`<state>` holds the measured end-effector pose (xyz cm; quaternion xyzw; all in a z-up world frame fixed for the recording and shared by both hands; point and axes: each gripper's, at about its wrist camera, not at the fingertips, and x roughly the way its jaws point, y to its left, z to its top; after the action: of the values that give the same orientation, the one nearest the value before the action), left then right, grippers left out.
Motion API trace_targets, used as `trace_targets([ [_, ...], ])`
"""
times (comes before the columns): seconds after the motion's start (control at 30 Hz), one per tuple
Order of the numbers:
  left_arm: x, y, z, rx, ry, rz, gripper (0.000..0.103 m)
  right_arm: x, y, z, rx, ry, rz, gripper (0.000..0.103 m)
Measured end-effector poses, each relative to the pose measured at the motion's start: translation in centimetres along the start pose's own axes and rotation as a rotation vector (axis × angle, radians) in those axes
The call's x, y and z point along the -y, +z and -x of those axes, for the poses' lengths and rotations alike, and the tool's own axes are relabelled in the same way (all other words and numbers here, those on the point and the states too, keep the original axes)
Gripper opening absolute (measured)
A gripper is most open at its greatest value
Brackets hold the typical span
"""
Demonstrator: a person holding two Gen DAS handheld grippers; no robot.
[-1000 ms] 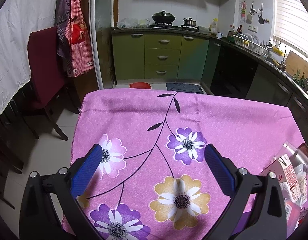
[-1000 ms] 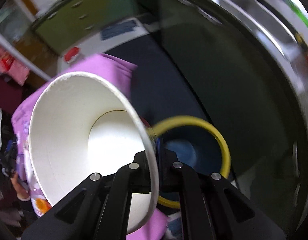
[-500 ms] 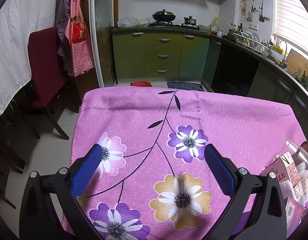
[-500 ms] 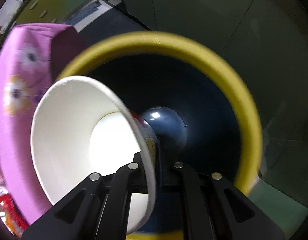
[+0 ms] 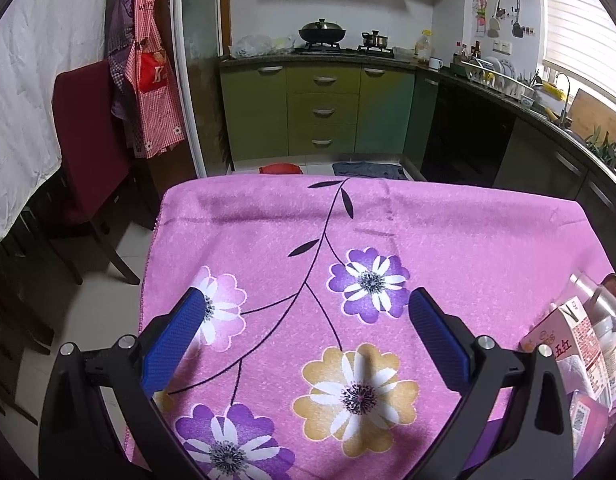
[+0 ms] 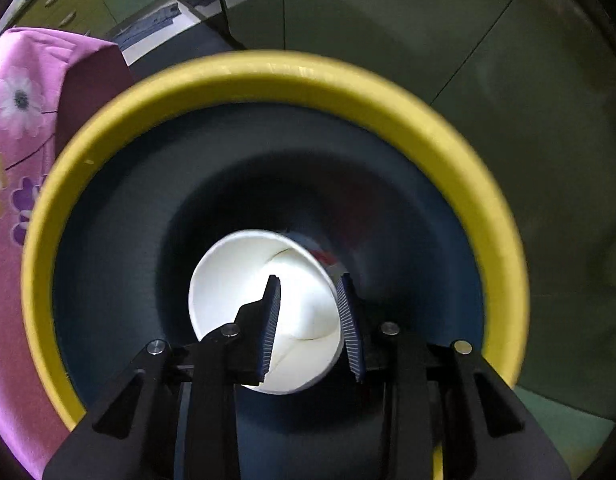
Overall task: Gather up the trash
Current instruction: 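Carry the paper cup to the yellow-rimmed bin and release it with the right gripper, then grasp the purple box with the left gripper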
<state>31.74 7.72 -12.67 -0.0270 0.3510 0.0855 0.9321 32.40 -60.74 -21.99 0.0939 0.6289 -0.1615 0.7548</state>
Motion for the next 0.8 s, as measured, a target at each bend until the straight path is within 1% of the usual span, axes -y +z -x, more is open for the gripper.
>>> trace_targets([
  [0.07,-0.3,0.4,0.8,0.011,-0.011,0.012,0.097,-0.1,-0.9,2.2,0.035,0.046,-0.001,0.03],
  [0.13,-0.7,0.9,1.7,0.024,-0.033,0.039,0.097,-0.2,-1.7,4.2,0.07,0.08,0.01,0.034],
  [0.17,-1.0,1.2,2.4,0.025,-0.055,0.059,0.097,-0.1,-1.7,4.8,0.084,0.094,0.016,0.035],
  [0.2,-1.2,1.6,3.1,0.018,-0.089,0.07,0.097,0.0,-2.4,5.9,0.101,0.11,0.025,0.035],
  [0.27,-0.9,1.8,4.2,-0.003,-0.147,0.059,0.097,-0.2,-3.2,7.5,0.128,0.138,0.044,0.035],
  [0.3,-0.4,1.8,5.1,-0.017,-0.185,0.036,0.097,0.2,-3.9,8.2,0.138,0.148,0.049,0.035],
  [0.33,0.0,1.7,5.7,-0.027,-0.206,0.015,0.097,0.3,-4.6,9.2,0.151,0.164,0.057,0.035],
  [0.37,0.9,1.5,6.4,-0.04,-0.233,-0.02,0.097,-0.3,-5.4,9.8,0.16,0.176,0.062,0.035],
  [0.4,1.6,1.2,7.1,-0.051,-0.257,-0.059,0.097,-0.7,-4.9,9.9,0.167,0.188,0.066,0.035],
  [0.47,3.6,0.0,8.9,-0.04,-0.293,-0.178,0.097,-1.7,-6.1,10.3,0.18,0.209,0.078,0.035],
  [0.5,4.2,-0.6,9.5,-0.031,-0.288,-0.219,0.097,-1.7,-6.2,10.6,0.184,0.217,0.084,0.035],
  [0.53,5.1,-1.4,10.3,-0.017,-0.276,-0.282,0.097,-1.7,-6.8,11.0,0.186,0.226,0.092,0.035],
  [0.57,5.6,-1.9,10.6,-0.013,-0.273,-0.31,0.097,-1.5,-7.9,11.8,0.186,0.231,0.097,0.035],
  [0.63,6.2,-2.9,11.0,-0.011,-0.259,-0.36,0.097,-1.8,-8.8,12.1,0.182,0.245,0.109,0.035],
  [0.67,6.4,-3.4,11.0,-0.011,-0.251,-0.376,0.097,-2.1,-9.1,12.2,0.18,0.25,0.113,0.035],
  [0.73,6.5,-4.1,10.9,-0.016,-0.252,-0.387,0.097,-2.6,-8.6,11.5,0.177,0.257,0.119,0.035],
  [0.8,6.2,-4.5,10.9,-0.021,-0.294,-0.386,0.097,-3.1,-8.9,11.5,0.177,0.259,0.125,0.035],
])
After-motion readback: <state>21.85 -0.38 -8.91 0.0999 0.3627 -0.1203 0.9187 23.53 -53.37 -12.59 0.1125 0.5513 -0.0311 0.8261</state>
